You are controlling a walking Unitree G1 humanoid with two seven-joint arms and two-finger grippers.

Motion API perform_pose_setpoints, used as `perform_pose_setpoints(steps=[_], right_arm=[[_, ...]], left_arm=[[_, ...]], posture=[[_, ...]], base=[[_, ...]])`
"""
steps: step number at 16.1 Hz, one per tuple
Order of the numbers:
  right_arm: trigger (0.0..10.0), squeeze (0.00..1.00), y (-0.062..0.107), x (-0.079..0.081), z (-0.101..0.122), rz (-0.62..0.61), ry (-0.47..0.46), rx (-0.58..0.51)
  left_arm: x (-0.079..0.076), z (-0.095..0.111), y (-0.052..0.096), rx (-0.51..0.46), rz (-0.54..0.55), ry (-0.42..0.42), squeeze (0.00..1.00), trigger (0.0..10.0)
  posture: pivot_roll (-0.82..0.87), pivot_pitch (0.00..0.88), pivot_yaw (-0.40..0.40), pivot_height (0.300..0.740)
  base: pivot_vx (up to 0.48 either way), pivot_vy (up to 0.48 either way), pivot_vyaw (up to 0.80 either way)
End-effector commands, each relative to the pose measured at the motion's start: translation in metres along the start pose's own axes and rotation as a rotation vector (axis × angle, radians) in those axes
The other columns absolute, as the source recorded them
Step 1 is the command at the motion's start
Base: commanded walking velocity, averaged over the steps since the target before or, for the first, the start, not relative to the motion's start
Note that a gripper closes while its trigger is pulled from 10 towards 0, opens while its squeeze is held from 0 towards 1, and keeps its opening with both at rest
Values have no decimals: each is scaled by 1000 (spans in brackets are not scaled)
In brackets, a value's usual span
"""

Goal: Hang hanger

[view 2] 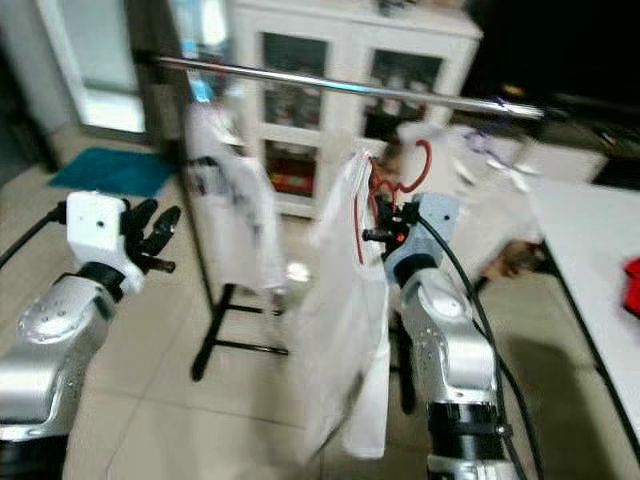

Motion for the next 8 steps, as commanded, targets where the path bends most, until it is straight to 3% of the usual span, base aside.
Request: perform_pose_setpoints(steps=[1, 6, 8], right_arm=[[10000, 0, -2, 8, 10, 39, 17, -48], [10000, 0, -3, 15, 8, 67, -2, -45], [10000, 0, -3, 9, 5, 36, 48, -24]], left_arm=[[0, -1, 1, 8, -6, -11, 0, 10000], [2, -2, 2, 14, -16, -18, 0, 10000], [1, -1, 2, 14, -27, -24, 0, 10000]], posture=[[-3, 0, -64, 710], [6, 0, -61, 710], [8, 0, -60, 710]], base=[[360, 0, 0], [363, 0, 0], [371, 0, 0]])
Point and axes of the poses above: a point about 5 cm out from each wrist's last joint towards the gripper, its own y axis pointing back from the gripper into the wrist, its own z axis along the axis of the wrist's last joint, x = y × z, the point moved 2 cm from there along -y, pointing out of the wrist towards the gripper, and after that the axes turned 8 degrees about -y, right-handed, at the moved point
